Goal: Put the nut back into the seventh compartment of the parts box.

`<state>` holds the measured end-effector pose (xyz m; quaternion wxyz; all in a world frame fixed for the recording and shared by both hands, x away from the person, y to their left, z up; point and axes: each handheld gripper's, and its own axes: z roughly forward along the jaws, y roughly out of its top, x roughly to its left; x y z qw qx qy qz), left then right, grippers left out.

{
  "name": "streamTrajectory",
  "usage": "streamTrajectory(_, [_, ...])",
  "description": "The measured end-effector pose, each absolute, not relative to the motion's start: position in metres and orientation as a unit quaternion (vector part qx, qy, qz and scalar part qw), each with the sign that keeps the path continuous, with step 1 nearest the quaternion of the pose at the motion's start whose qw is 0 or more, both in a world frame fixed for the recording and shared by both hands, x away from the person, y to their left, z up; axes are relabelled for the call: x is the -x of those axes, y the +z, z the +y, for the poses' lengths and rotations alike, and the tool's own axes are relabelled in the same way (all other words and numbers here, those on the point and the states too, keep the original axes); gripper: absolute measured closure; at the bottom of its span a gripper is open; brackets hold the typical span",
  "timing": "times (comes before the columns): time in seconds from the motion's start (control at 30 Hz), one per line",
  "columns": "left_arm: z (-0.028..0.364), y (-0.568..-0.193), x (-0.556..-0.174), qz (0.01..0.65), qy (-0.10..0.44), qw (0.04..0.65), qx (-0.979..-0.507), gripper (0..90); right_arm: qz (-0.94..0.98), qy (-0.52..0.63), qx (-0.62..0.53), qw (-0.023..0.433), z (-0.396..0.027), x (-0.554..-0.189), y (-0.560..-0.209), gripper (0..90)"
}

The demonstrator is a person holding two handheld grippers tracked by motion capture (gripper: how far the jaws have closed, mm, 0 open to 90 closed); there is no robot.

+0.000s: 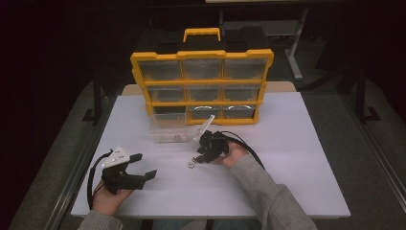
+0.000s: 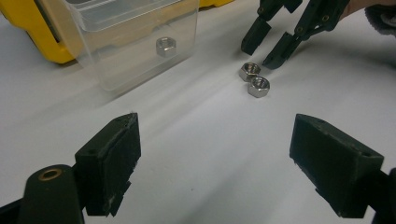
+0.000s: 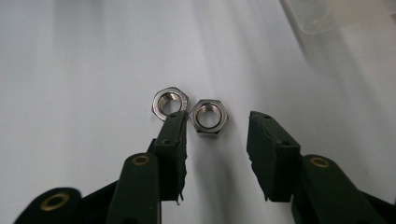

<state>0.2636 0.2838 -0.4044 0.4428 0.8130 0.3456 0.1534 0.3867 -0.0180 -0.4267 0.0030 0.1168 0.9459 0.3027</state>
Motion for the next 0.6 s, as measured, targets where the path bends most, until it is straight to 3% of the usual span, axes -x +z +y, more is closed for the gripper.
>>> streamTrajectory(0.6, [0.284, -0.405, -0.264, 0.346, 0.154, 0.443, -0.813, 16.6, 0.95, 0.294, -0.102, 0.012, -0.005, -0.387, -0.435, 68.8])
